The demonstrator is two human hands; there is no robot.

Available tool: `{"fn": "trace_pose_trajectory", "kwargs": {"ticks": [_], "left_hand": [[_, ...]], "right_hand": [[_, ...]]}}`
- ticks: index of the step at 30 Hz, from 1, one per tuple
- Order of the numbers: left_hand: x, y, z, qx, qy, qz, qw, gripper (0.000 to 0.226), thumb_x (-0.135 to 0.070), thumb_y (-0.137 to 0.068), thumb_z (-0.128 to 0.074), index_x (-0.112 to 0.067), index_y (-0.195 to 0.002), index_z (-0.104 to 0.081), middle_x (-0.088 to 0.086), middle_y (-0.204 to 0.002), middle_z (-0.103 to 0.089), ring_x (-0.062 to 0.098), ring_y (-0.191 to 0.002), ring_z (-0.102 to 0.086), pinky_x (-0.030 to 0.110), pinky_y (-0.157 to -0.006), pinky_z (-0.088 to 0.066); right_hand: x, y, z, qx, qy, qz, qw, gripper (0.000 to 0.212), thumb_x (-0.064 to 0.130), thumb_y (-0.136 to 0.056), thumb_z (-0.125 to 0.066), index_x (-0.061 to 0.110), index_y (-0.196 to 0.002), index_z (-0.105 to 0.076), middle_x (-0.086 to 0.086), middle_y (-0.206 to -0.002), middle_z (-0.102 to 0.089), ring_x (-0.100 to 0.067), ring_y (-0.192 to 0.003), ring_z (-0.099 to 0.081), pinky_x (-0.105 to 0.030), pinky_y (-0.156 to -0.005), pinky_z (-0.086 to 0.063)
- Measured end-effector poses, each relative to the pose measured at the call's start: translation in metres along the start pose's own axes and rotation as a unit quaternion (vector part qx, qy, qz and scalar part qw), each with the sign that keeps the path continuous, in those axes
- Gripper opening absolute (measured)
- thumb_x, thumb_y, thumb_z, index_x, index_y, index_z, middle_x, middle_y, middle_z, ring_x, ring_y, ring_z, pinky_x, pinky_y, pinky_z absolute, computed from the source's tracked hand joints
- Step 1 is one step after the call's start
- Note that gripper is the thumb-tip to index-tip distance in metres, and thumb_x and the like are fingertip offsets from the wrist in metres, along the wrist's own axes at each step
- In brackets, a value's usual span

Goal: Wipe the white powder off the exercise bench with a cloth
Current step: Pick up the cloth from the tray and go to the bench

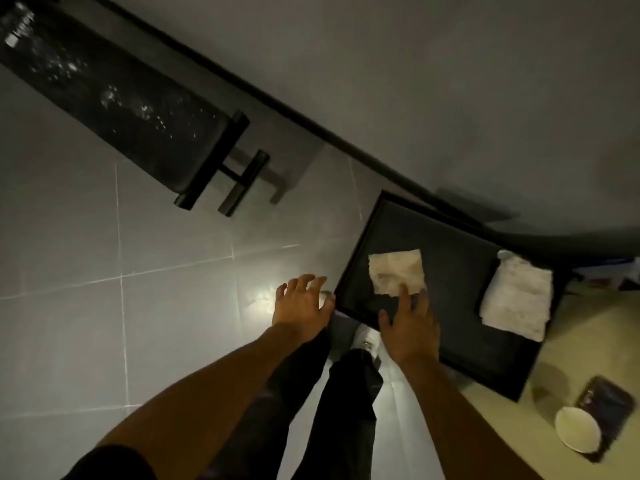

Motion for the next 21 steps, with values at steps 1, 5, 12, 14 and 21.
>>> {"fn": "trace_pose_trajectory", "kwargs": {"ticks": [1,5,12,14,21], "left_hand": [[0.003,-0.010,-0.004,-0.001,0.003,0.002,1.000,0.054,-0.057,-0.102,-0.033,-0.034,-0.151,-0.038,-0.002,-0.157,-0.039,0.023,-0.145,-0.034,0.045,-0.120,-0.021],[0.013,-0.050,-0.021,-0.007,-0.008,0.010,1.000,0.054,-0.057,-0.103,-0.031,-0.033,-0.151,-0.039,-0.002,-0.156,-0.040,0.022,-0.144,-0.035,0.044,-0.120,-0.021],[0.015,-0.088,-0.039,0.021,-0.009,0.011,1.000,0.053,-0.056,-0.105,-0.025,-0.033,-0.151,-0.038,-0.001,-0.158,-0.039,0.023,-0.146,-0.033,0.045,-0.121,-0.021],[0.012,-0.087,-0.040,0.031,-0.009,0.012,0.999,0.055,-0.056,-0.104,-0.023,-0.031,-0.151,-0.038,0.000,-0.157,-0.040,0.024,-0.145,-0.034,0.046,-0.121,-0.023],[-0.005,-0.055,-0.018,0.036,0.017,0.041,0.998,0.055,-0.055,-0.104,-0.025,-0.030,-0.150,-0.040,0.000,-0.155,-0.042,0.023,-0.143,-0.037,0.046,-0.120,-0.026]], "right_hand": [[0.001,-0.017,-0.007,-0.009,0.011,0.010,1.000,0.075,0.050,-0.097,-0.048,0.024,-0.158,-0.013,-0.023,-0.161,-0.011,-0.041,-0.146,-0.025,-0.054,-0.118,-0.028],[0.003,-0.082,-0.029,-0.043,0.002,0.022,0.999,0.082,0.050,-0.091,-0.059,0.035,-0.156,-0.012,-0.026,-0.162,0.000,-0.048,-0.149,-0.009,-0.061,-0.120,-0.017],[0.010,-0.113,-0.049,-0.116,0.100,0.063,0.986,0.063,0.041,-0.081,-0.075,0.033,-0.137,-0.046,-0.030,-0.145,-0.028,-0.053,-0.123,-0.038,-0.069,-0.098,-0.037],[0.005,-0.110,-0.048,-0.135,0.110,0.101,0.980,0.042,0.024,-0.080,-0.077,0.026,-0.119,-0.061,-0.025,-0.127,-0.043,-0.046,-0.105,-0.048,-0.063,-0.088,-0.045],[0.008,-0.078,-0.002,-0.121,-0.030,0.150,0.981,0.027,0.013,-0.087,-0.071,0.016,-0.110,-0.058,-0.015,-0.112,-0.046,-0.030,-0.093,-0.053,-0.038,-0.067,-0.058]]}}
Point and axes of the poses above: each hand's wrist, its own y-axis away from the middle knuckle, its own z-axis out of the back of the hand, x = y × z, the point moved 1 cm from there along -y, towards the middle knuckle
